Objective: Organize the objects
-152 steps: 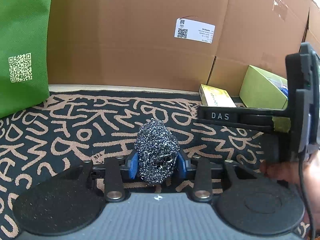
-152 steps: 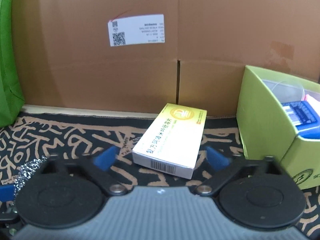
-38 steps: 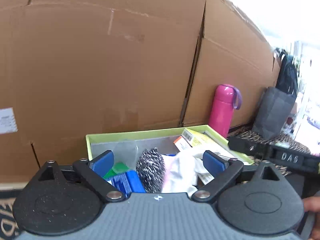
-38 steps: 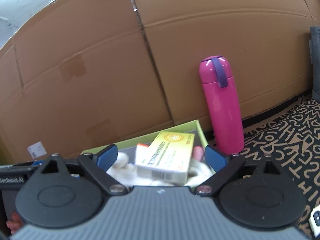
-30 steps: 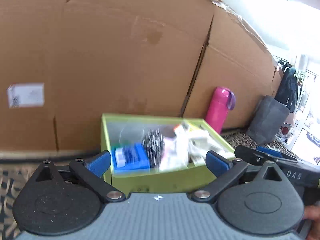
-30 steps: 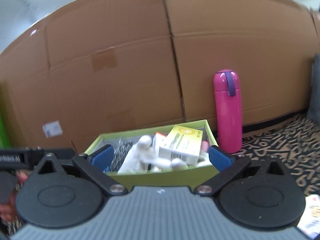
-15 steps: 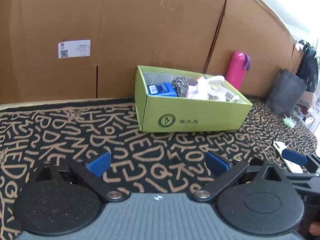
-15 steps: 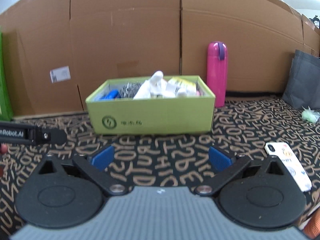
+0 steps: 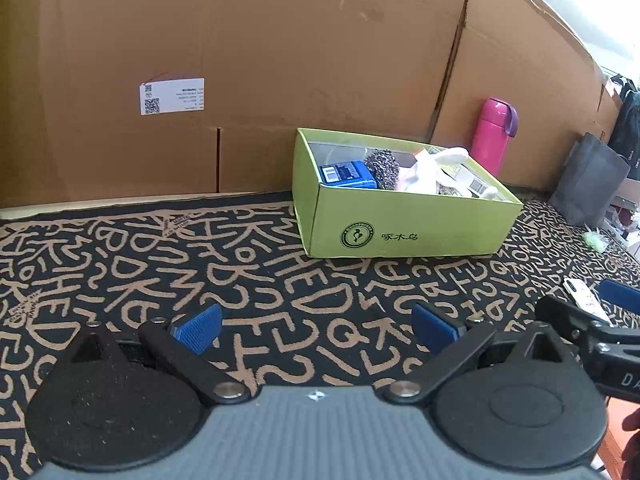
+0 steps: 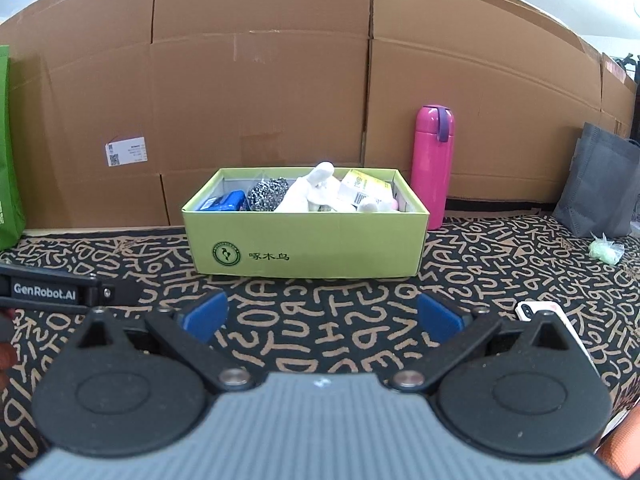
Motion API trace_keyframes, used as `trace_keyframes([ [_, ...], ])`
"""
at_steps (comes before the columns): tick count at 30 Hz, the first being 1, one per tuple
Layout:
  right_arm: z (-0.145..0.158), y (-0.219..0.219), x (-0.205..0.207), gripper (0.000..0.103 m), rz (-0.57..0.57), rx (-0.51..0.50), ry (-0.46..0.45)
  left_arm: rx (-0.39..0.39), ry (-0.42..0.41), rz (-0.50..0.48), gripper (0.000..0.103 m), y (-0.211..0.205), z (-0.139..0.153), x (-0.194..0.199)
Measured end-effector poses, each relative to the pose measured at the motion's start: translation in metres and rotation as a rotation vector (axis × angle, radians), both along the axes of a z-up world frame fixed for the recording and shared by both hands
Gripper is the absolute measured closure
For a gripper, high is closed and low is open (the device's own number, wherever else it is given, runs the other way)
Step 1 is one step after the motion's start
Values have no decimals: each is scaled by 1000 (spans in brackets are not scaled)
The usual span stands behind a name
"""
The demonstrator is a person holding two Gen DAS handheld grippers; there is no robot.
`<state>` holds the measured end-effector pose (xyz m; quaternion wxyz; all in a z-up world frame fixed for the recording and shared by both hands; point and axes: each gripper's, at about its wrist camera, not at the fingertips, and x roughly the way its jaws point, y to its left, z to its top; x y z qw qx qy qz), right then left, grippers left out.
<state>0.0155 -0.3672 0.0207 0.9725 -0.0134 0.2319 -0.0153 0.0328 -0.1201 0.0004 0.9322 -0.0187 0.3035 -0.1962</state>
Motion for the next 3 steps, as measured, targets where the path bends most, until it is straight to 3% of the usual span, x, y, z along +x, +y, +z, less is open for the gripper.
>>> trace_keyframes([
  [3, 5, 1, -3, 0, 6, -14, -8, -3, -5, 1, 0, 2, 3, -2],
])
